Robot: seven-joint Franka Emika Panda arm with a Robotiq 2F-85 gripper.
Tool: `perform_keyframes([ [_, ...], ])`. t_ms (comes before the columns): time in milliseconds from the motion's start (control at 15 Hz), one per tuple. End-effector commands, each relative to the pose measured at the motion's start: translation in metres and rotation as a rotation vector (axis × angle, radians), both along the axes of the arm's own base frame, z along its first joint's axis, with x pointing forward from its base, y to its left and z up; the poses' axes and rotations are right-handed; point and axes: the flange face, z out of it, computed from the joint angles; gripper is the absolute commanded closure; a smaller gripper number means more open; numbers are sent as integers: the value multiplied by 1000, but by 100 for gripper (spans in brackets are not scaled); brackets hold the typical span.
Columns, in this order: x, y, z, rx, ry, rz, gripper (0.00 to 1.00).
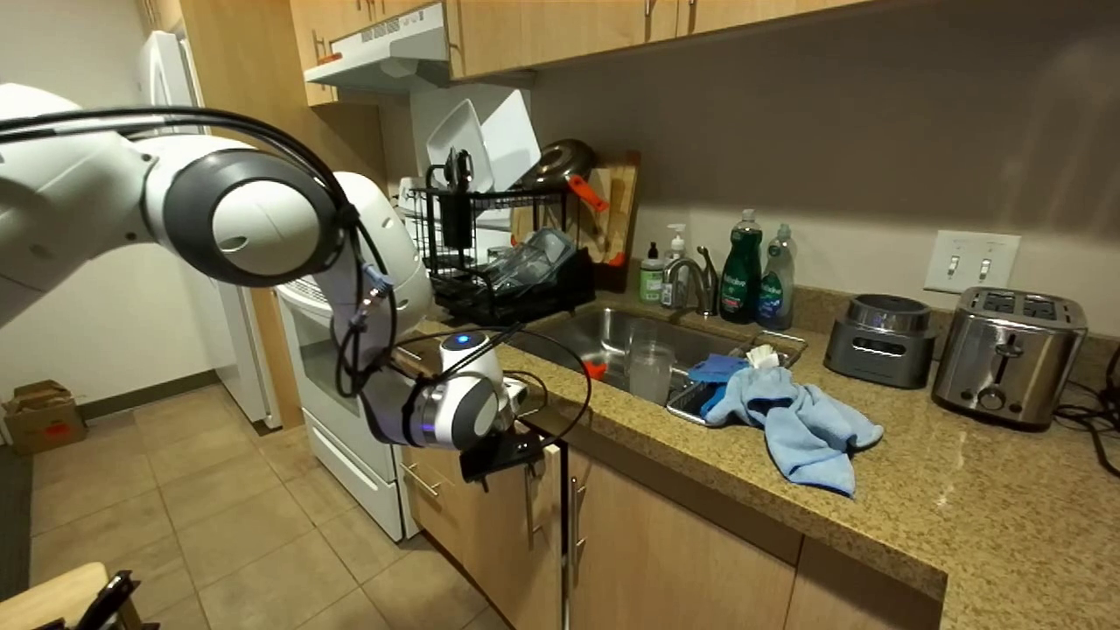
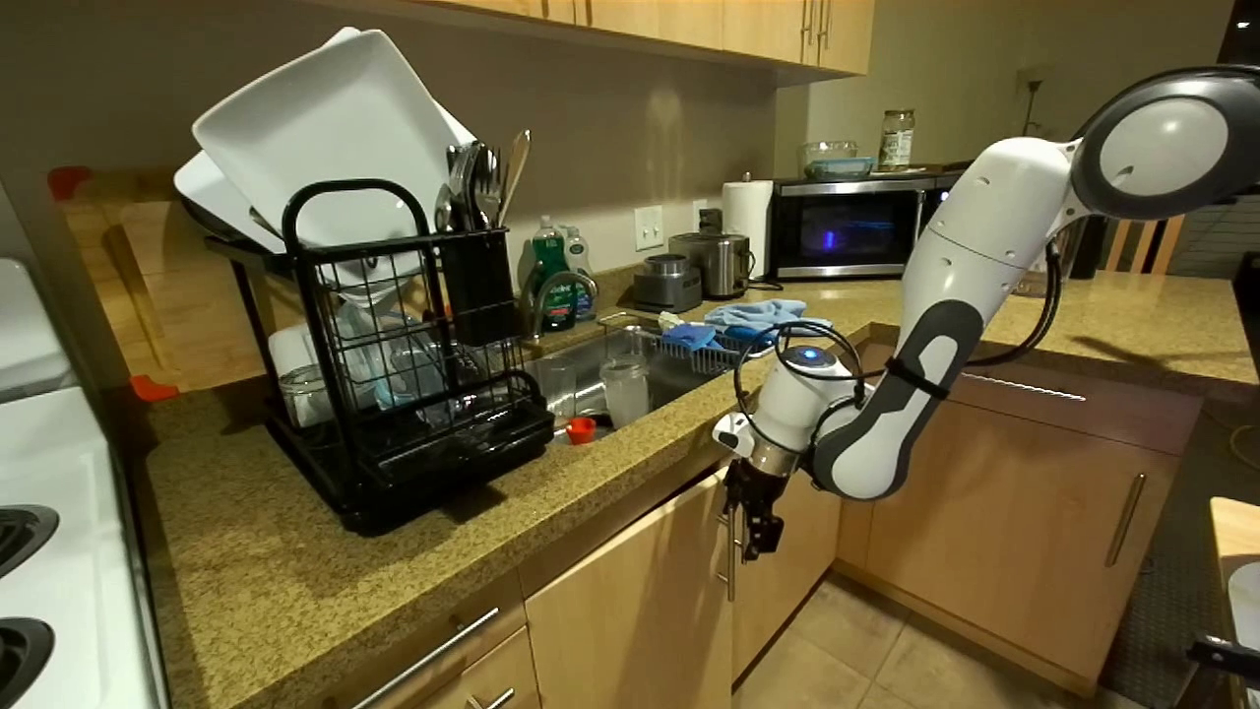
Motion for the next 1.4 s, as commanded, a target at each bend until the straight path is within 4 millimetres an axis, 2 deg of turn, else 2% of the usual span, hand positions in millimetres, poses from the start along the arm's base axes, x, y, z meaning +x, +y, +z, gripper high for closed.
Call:
perform_keyframes([
  [0,-35,33,-16,9,87,81,0],
  [400,-47,37,-14,-72,44,48,0],
  [933,-87,70,-15,-161,42,42,0],
  [1333,-110,86,-13,-182,55,27,0],
])
